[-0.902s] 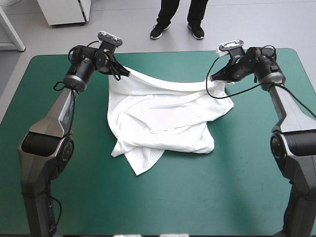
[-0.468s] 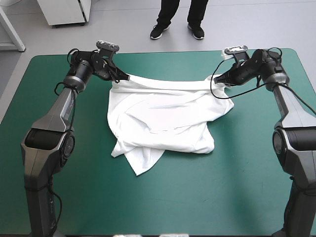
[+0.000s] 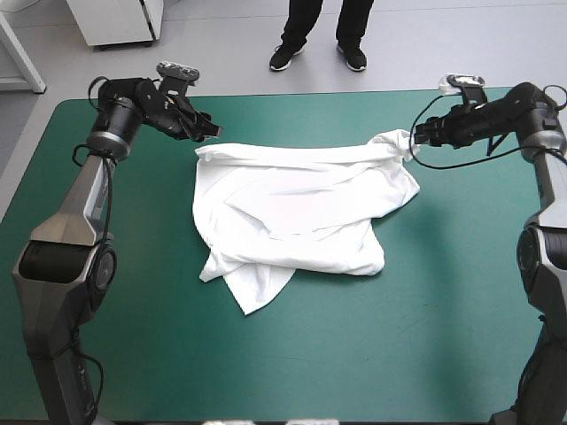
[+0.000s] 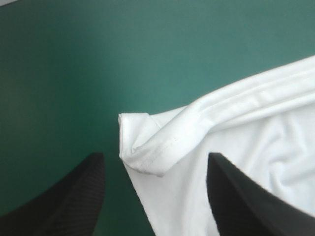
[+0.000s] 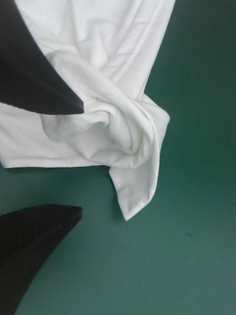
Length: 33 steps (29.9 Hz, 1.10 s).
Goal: Fold the cloth
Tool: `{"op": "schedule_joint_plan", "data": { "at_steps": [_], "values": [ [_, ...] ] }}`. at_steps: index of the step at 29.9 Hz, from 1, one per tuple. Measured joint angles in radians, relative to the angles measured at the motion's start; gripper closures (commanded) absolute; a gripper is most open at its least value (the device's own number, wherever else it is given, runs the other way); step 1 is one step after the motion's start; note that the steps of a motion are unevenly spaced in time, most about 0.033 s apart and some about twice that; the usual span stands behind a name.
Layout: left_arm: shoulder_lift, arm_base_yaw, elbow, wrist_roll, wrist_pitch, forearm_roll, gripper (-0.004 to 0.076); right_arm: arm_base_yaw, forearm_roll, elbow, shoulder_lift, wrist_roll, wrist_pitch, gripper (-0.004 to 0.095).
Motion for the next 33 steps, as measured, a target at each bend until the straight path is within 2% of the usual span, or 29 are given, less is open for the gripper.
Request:
{"op": "schedule_joint_plan", "data": {
  "at_steps": [8, 15, 19, 23, 26, 33],
  "values": [
    [-0.182, -0.005, 0.101, -0.008, 0.177, -0.018, 0.0265, -0.057, 0.022, 0.068, -0.136, -0.016, 0.067, 0.0358],
    [-0.4, -0.075, 0.435, -0.014, 0.202, 0.017, 0.0265, -0.057, 0.019, 0.27, -0.293, -0.044, 0.049, 0.0358],
    [-0.504, -0.15, 0.644, -0.018, 0.203, 0.09, 0.0265, -0.057, -0.026, 0.385, -0.384, -0.05, 0.015, 0.0358],
    [-0.539, -0.193, 0.796, -0.035, 0.177, 0.132, 0.0265, -0.057, -0.089, 0.497, -0.463, -0.052, -0.022, 0.0358],
    [-0.539, -0.201, 0.887, -0.036, 0.111, 0.131, 0.0265, -0.057, -0.12, 0.562, -0.511, -0.052, -0.044, 0.0358],
    [-0.539, -0.201, 0.985, 0.001, -0.013, 0.074, 0.0265, -0.034, -0.146, 0.589, -0.531, -0.051, -0.064, 0.0358]
  ]
}}
